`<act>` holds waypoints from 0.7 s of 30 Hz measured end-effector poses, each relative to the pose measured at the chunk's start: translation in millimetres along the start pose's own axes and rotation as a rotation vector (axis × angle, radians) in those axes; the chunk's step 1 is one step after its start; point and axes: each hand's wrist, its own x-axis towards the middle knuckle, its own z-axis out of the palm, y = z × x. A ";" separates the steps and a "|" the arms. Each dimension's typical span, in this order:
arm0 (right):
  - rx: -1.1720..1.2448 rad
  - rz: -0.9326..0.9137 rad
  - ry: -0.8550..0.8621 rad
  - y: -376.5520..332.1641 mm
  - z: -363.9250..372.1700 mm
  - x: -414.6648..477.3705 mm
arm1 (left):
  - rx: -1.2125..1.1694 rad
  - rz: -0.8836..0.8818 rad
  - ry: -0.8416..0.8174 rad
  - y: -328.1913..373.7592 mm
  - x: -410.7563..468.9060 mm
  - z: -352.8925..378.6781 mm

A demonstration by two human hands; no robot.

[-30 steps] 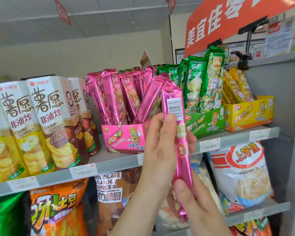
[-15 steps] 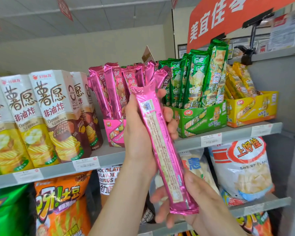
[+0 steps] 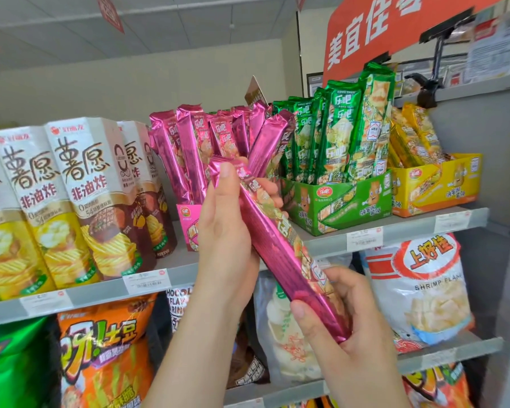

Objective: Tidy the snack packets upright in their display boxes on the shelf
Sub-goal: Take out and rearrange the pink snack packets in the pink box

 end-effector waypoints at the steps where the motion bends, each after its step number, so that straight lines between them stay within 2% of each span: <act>1: -0.019 -0.004 0.004 0.8 0.0 -0.1 | 0.017 0.016 -0.009 2.8 -1.8 1.1; 5: 0.018 0.004 -0.046 1.3 -0.9 -0.2 | 0.027 0.006 -0.054 7.6 -3.8 2.8; 8: 0.011 -0.002 -0.190 -2.1 -3.7 2.8 | -0.082 -0.007 -0.122 12.3 -8.2 10.2; 12: 0.069 0.000 -0.289 -5.4 -8.8 13.7 | 0.048 0.086 -0.198 9.4 -13.6 19.8; 14: 0.145 -0.008 -0.273 -6.0 -9.8 18.9 | 0.106 0.136 -0.254 7.2 -16.9 22.5; 17: 0.194 -0.025 -0.252 -4.8 -8.4 21.4 | 0.238 0.105 -0.345 7.1 -19.1 24.4; 19: 0.157 -0.035 -0.173 -3.7 -6.9 20.4 | 0.285 0.070 -0.369 11.0 -17.0 25.0; 21: 0.139 -0.036 -0.067 -1.3 -8.3 20.3 | 0.351 0.158 -0.336 17.0 -10.4 25.7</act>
